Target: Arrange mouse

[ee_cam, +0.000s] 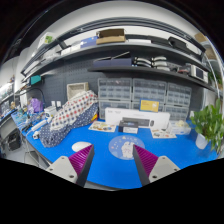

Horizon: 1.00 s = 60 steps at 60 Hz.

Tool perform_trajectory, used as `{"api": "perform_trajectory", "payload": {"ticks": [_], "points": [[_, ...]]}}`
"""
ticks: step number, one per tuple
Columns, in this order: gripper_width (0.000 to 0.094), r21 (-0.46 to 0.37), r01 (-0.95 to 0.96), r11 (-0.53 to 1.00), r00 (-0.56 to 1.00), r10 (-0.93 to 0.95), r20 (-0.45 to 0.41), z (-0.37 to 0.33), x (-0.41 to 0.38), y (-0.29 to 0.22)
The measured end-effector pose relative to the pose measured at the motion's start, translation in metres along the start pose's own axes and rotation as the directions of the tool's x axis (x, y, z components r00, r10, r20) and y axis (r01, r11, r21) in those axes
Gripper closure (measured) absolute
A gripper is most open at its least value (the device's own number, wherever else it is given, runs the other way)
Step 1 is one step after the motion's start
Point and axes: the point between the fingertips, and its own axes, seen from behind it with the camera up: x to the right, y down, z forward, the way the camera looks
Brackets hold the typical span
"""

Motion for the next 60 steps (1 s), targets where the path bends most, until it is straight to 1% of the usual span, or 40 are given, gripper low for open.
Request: {"api": "perform_trajectory", "payload": {"ticks": [6,7,11,16,24,32,38,46,54,56,58,60], "points": [[0.0167,-0.042,-0.028,0.999,0.999,0.026,-0.047,0.002,0.000,0.028],[0.0172,-0.046,-0.035,0.998,0.998,0.032,-0.049,0.013,-0.007,0.041],[0.0171,-0.082,-0.042,0.996,0.998,0.039,-0.042,0.027,-0.028,0.070],[0.0174,-0.147,-0.051,0.988,0.998,0.047,-0.030,0.043,-0.059,0.102],[0.0176,-0.215,-0.075,0.974,0.997,0.073,-0.015,0.078,-0.116,0.133],[0.0177,-0.248,-0.101,0.964,0.994,0.105,0.001,0.124,-0.168,0.141],[0.0177,-0.264,-0.135,0.955,0.991,0.137,-0.012,0.161,-0.194,0.139],[0.0173,-0.291,-0.158,0.944,0.987,0.141,-0.080,0.208,-0.202,0.135],[0.0179,-0.293,-0.191,0.937,0.980,0.165,-0.110,0.249,-0.208,0.126],[0.0167,-0.290,-0.193,0.938,0.978,0.160,-0.132,0.257,-0.205,0.123],[0.0186,-0.293,-0.191,0.937,0.978,0.156,-0.137,0.265,-0.205,0.119],[0.0186,-0.295,-0.192,0.936,0.977,0.155,-0.144,0.274,-0.205,0.117]]}}
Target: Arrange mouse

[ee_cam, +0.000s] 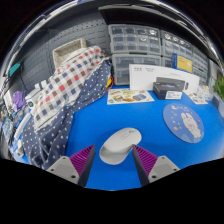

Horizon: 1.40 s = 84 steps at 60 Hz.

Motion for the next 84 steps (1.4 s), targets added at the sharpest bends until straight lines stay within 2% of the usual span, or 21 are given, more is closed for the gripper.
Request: {"api": "perform_trajectory", "payload": {"ticks": [17,23,29,30,32,33,39,47,48,49,56,59,65,75,84], "points": [[0.0186,-0.028,0.052,0.998,0.999,-0.051,0.019,0.056,-0.024,-0.034],[0.0214,-0.040,0.056,0.998,0.997,-0.054,0.046,0.065,-0.034,-0.040],[0.0285,-0.061,0.071,0.996,0.997,-0.070,0.029,0.073,-0.030,-0.039],[0.0343,-0.066,0.079,0.995,0.997,-0.077,0.026,0.074,-0.030,-0.039],[0.0377,-0.073,0.096,0.993,0.995,-0.095,0.009,0.075,-0.026,-0.039],[0.0431,-0.079,0.105,0.991,0.994,-0.105,0.008,0.076,-0.025,-0.038],[0.0452,-0.086,0.108,0.990,0.994,-0.108,0.012,0.076,-0.025,-0.038],[0.0568,-0.101,0.106,0.989,0.994,-0.104,0.021,0.075,-0.024,-0.037],[0.0553,-0.108,0.106,0.988,0.994,-0.104,0.023,0.075,-0.024,-0.036],[0.0606,-0.110,0.110,0.988,0.994,-0.107,0.027,0.075,-0.024,-0.037],[0.0609,-0.148,0.126,0.981,0.990,-0.115,0.080,0.070,-0.026,-0.042],[0.0608,-0.123,0.151,0.981,0.984,-0.138,0.113,0.060,-0.027,-0.061],[0.0609,-0.002,0.228,0.974,0.963,-0.225,0.148,0.024,-0.016,-0.128],[0.0606,0.216,0.219,0.952,0.964,-0.245,0.103,-0.040,0.047,-0.240],[0.0607,0.292,0.180,0.939,0.978,-0.203,0.050,-0.073,0.139,-0.284]]}}
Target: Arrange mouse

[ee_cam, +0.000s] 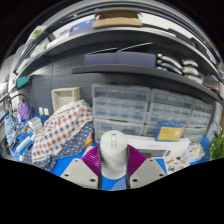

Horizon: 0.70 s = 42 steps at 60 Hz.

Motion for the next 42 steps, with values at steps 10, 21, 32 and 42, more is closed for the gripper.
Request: {"api": "perform_trajectory", "payload": {"ticks": [10,21,32,42], "points": [[0.0610,-0.091,-0.025,0.996,0.997,0.019,-0.069,0.007,0.083,0.054],[0.0611,-0.301,-0.075,0.951,0.995,0.049,-0.091,0.030,0.111,0.175],[0.0611,-0.437,-0.108,0.893,0.992,0.068,-0.107,0.038,0.110,0.260],[0.0570,-0.401,-0.179,0.899,0.982,0.139,-0.128,0.041,0.108,0.272]]}}
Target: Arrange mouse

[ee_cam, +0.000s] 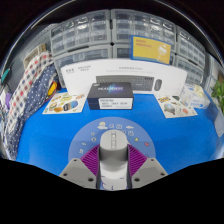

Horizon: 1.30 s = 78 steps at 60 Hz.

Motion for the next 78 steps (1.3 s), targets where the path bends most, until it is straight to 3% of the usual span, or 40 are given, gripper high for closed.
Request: {"api": "perform_trajectory", "payload": {"ticks": [12,15,20,24,52,78], "points": [[0.0423,-0.008,0.050,0.999,0.998,-0.050,-0.025,0.002,0.002,0.000],[0.0315,-0.017,0.063,0.998,0.996,-0.064,-0.059,0.000,0.008,0.000],[0.0007,-0.061,0.079,0.995,0.993,-0.084,-0.078,-0.011,0.010,0.001],[0.0067,-0.037,0.087,0.996,0.995,-0.088,-0.051,-0.027,0.001,-0.011],[0.0063,0.232,0.065,0.970,0.997,-0.053,-0.060,-0.193,-0.052,-0.118],[0.0065,0.273,0.073,0.959,0.997,-0.059,-0.056,-0.256,-0.111,-0.098]]}}
